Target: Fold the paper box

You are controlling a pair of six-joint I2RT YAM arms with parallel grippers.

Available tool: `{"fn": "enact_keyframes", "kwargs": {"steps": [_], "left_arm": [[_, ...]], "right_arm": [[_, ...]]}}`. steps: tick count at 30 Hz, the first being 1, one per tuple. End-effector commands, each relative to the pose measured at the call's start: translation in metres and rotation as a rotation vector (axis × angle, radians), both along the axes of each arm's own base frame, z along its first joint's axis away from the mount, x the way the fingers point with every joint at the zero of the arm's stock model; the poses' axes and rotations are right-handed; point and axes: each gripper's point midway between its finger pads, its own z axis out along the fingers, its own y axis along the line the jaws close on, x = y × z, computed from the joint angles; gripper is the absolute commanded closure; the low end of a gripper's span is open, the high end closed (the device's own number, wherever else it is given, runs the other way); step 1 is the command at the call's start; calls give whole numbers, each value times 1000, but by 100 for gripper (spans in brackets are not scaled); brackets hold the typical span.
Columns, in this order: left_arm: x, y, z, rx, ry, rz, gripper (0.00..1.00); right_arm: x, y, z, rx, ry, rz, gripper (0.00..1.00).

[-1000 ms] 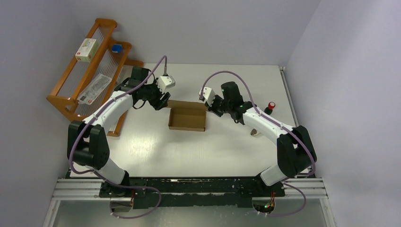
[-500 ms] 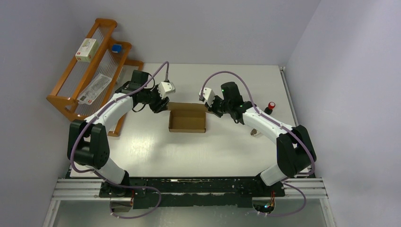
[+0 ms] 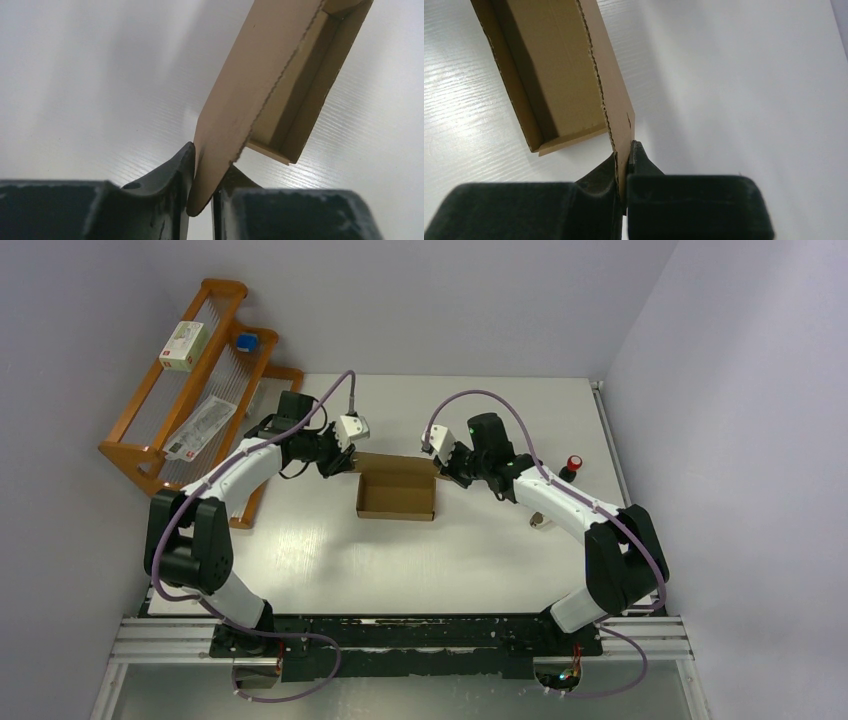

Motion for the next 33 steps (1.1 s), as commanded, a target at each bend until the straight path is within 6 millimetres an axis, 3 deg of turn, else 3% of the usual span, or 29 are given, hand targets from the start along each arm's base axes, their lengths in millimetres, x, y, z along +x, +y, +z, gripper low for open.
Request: {"fn": "enact_keyframes", "kwargs": {"steps": [1,9,16,26,33], "left_arm": [[0,-12,7,-76,-8,-58,80],[6,-11,19,-126,4,77,88],[13,-4,30,-150,27,306,92],[15,-20,40,-219,59,607,94],[17,-28,42,-378,109,817,93]], "right_arm": [[7,1,19,34,-30,-16,100],[15,4,31,98,-1,-115,100],[27,1,33,148,48,-356,100],[25,3,12,134,106,-662,100],[22,8,1,166,170,-898,100]]}}
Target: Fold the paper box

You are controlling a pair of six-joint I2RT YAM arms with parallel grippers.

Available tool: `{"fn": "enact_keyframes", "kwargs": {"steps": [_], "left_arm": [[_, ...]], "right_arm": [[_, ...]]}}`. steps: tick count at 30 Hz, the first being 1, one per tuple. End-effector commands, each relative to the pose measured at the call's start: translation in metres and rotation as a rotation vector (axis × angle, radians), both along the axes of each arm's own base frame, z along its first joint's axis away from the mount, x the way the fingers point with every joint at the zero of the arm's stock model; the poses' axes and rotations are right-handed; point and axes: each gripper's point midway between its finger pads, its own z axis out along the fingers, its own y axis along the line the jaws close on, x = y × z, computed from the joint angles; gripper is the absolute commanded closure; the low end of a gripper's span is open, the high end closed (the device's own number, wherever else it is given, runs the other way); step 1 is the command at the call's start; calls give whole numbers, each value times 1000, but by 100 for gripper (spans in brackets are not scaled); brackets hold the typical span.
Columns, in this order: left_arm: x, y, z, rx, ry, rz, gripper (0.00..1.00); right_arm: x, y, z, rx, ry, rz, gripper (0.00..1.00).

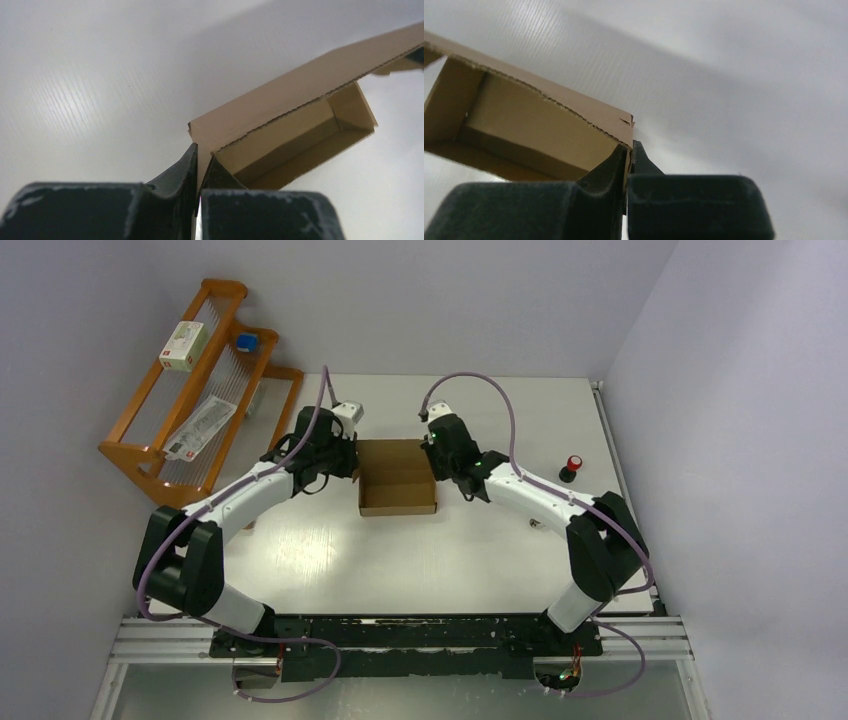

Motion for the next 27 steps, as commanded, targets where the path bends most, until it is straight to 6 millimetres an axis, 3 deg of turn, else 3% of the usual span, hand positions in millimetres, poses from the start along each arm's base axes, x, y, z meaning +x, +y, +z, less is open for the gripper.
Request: {"fn": "enact_keyframes", "kwargs": {"steps": [1,11,19,27], "left_arm": [[13,-13,37,-184,-87,179,94],[4,-34,46,-268,-106,288,95],[5,-28,43,-233,-123,339,94],[-1,-31,37,-258,-123,362,91]], "right_arm": [[-1,-4,-4,42,55,-224,100],[-7,0,-4,22,44,-436,100],[-9,-4,-4,37,9,-552,100],[-15,0,2,97,-33,-562,100]]}}
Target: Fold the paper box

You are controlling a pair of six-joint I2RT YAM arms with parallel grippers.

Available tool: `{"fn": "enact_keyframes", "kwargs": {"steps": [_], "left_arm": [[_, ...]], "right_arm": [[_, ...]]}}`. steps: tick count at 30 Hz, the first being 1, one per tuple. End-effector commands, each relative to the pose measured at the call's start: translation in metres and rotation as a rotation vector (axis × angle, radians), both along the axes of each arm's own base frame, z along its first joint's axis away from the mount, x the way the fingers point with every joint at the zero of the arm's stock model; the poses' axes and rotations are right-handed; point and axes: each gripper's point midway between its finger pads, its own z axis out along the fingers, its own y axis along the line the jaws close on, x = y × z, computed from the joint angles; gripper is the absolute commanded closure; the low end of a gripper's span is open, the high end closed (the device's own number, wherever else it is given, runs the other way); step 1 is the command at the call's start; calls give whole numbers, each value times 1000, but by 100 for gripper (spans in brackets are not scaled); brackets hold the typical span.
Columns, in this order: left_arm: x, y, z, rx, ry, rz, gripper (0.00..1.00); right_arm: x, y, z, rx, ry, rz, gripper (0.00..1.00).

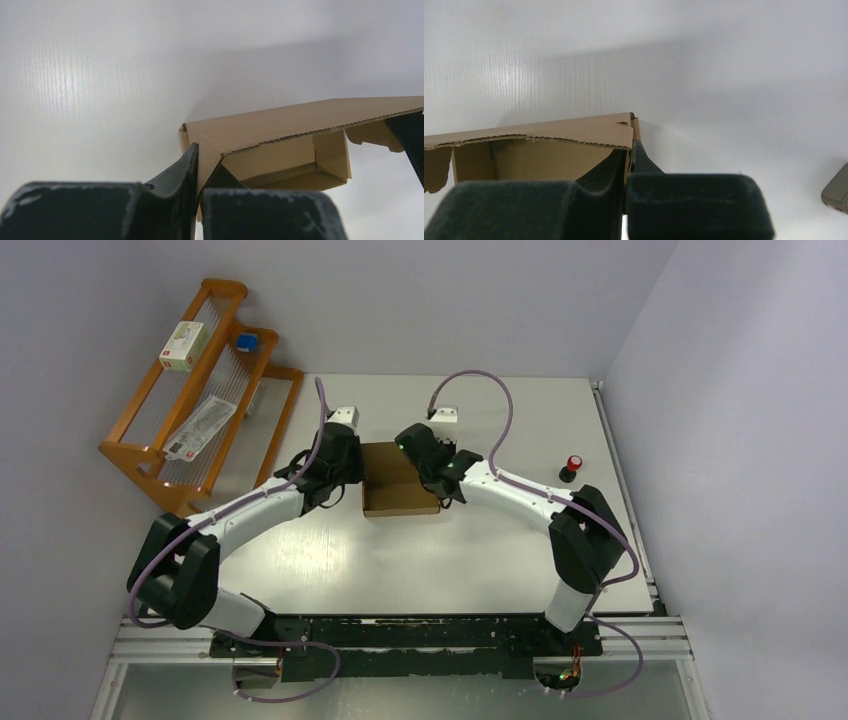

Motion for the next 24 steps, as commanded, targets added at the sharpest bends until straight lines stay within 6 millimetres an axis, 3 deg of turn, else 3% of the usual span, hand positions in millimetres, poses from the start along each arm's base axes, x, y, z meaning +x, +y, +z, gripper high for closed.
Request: {"fn": "enact_keyframes", "kwargs": {"steps": [1,24], "left_arm": [[5,-16,35,-129,-122,17,91],[-30,-11,12,-190,-114,53,87]], "right_arm": [[-10,-3,-1,16,-36,-38,100],[-43,-10,-13,38,-147,-111,99]]}}
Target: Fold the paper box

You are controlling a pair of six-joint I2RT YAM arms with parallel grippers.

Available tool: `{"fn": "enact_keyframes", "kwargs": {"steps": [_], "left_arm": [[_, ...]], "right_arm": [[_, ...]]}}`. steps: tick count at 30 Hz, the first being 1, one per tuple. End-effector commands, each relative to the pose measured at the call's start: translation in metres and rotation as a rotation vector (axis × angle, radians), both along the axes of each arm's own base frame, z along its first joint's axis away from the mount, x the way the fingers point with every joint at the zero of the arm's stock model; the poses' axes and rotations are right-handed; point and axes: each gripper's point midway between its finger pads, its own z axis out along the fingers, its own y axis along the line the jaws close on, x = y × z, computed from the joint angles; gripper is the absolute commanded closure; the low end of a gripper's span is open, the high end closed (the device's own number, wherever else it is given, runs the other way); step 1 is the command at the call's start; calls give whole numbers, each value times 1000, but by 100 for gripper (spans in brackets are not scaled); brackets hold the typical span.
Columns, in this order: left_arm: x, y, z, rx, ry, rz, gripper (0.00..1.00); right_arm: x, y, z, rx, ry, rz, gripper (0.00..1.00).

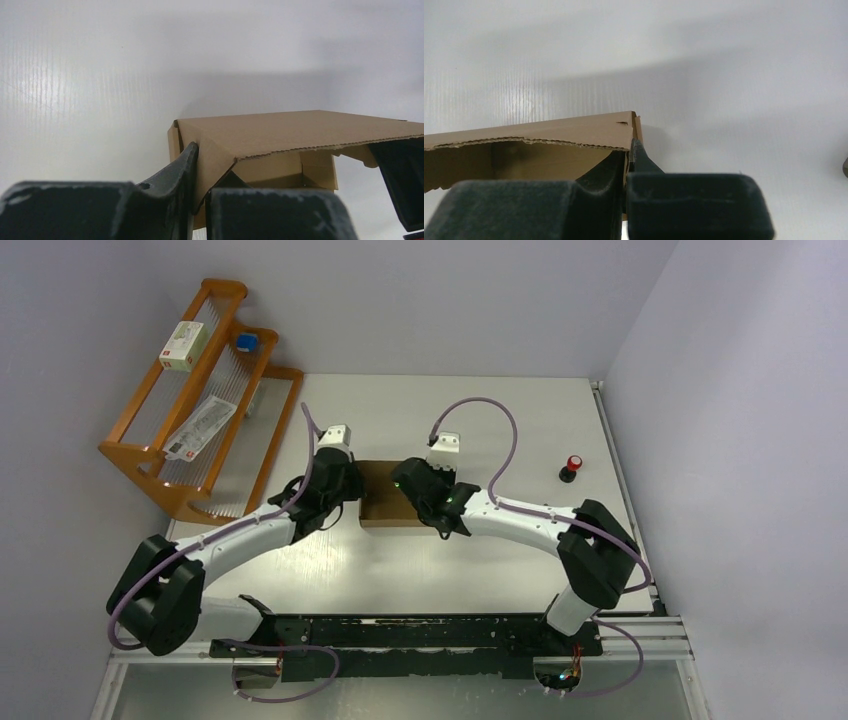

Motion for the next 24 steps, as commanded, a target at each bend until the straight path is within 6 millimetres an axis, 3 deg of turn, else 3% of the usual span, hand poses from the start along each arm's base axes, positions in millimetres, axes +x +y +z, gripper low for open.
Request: {"fn": "enact_keyframes", "kwargs": {"steps": [1,6,13,18,24], "left_arm": [[-1,-11,19,-93,-58,11,86],[-8,-5,8,-65,-50,2,85],[-19,4,-5,-43,-30,5,85],[-26,8,-11,-43,-28,1,84],[-30,13,-20,-31,-21,3,83]], "right_arm": [[-7,-10,-3,4,-34,-60,99],[-15,-12,-13,-5,-36,-70,96],[-27,-13,-11,-14,-58,-59,89],[-37,-12,-10,9,-68,-38,79],[-50,-11,-2,50,-78,6,59]]}}
